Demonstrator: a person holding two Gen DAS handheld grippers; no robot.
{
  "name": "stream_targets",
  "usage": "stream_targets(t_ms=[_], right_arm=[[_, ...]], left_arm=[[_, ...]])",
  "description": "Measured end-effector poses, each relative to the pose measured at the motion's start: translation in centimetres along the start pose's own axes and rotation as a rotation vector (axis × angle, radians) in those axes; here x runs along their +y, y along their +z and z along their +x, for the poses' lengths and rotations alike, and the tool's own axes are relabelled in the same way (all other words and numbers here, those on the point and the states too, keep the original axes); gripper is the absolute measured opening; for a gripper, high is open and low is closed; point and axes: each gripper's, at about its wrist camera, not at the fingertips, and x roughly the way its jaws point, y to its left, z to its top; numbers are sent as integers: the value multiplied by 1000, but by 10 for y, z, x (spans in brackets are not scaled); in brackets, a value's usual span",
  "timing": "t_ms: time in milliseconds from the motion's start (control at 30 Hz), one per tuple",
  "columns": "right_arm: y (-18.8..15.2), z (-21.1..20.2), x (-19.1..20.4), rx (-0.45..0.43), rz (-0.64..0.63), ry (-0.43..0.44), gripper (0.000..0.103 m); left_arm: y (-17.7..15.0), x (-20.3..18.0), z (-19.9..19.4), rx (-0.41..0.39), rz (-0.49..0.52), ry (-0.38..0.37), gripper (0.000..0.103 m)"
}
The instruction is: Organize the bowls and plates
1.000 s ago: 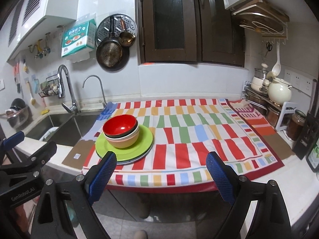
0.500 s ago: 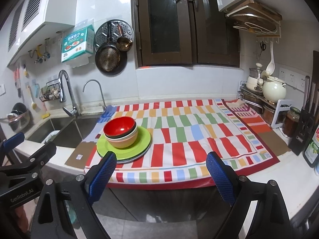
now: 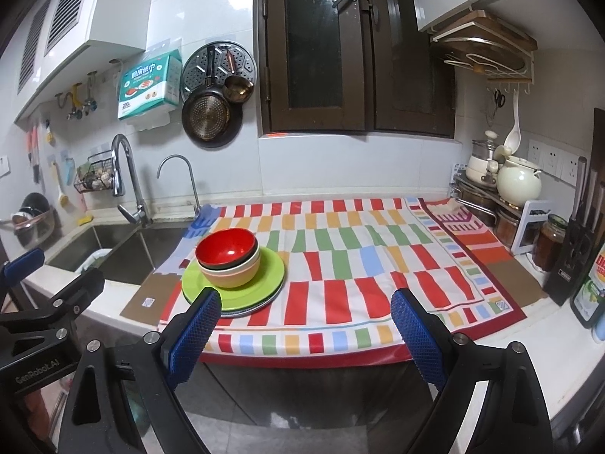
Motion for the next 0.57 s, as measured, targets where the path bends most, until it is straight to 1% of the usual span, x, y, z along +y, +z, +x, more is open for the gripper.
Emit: stream_targets(t_ms=[333, 567], right_arm=[[1, -9, 0, -20, 9, -39, 92], [1, -10, 0, -18, 11, -33, 92]], left_arm=[[-1, -2, -5, -5, 24, -6, 103], [-5, -3, -6, 4, 16, -6, 103]])
